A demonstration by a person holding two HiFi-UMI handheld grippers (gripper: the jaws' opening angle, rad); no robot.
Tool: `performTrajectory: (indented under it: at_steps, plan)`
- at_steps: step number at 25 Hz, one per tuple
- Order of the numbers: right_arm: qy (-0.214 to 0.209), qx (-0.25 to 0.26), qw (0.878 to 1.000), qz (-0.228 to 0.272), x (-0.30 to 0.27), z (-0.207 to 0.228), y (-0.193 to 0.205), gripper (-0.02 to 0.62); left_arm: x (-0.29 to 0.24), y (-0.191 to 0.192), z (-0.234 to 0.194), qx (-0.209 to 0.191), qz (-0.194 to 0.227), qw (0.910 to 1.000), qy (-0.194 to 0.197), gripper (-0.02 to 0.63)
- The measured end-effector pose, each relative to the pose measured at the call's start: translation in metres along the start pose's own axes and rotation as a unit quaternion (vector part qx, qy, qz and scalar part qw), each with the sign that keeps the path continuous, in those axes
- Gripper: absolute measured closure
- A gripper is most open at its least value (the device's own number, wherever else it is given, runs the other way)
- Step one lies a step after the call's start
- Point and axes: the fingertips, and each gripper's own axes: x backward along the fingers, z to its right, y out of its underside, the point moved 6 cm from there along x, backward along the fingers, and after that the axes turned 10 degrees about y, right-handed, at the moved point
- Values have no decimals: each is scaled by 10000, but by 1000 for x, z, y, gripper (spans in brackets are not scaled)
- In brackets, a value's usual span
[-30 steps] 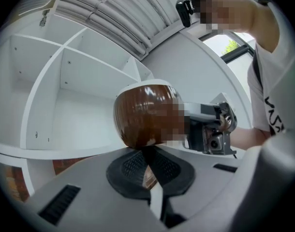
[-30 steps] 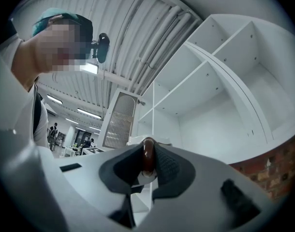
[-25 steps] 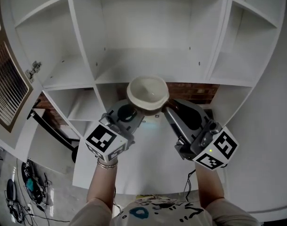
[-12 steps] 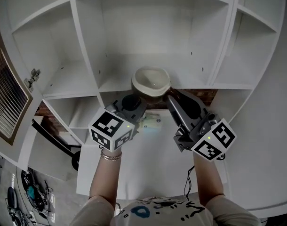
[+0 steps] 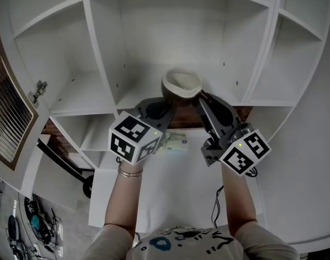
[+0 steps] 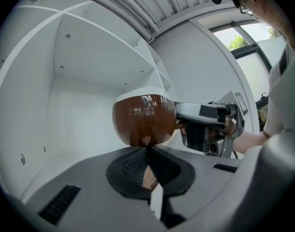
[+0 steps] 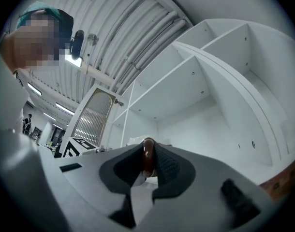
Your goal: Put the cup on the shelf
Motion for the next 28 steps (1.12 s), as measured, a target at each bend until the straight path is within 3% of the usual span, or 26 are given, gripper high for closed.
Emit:
performTrajectory:
  at_steps: [13, 28]
  plan:
    - [527, 304, 9981, -80, -25, 22, 11, 529, 0, 14, -6, 183, 130, 9997, -48, 591]
    - [875, 659, 9908, -790, -45, 22, 25, 529, 32, 36, -5, 505, 424, 9977, -144, 591]
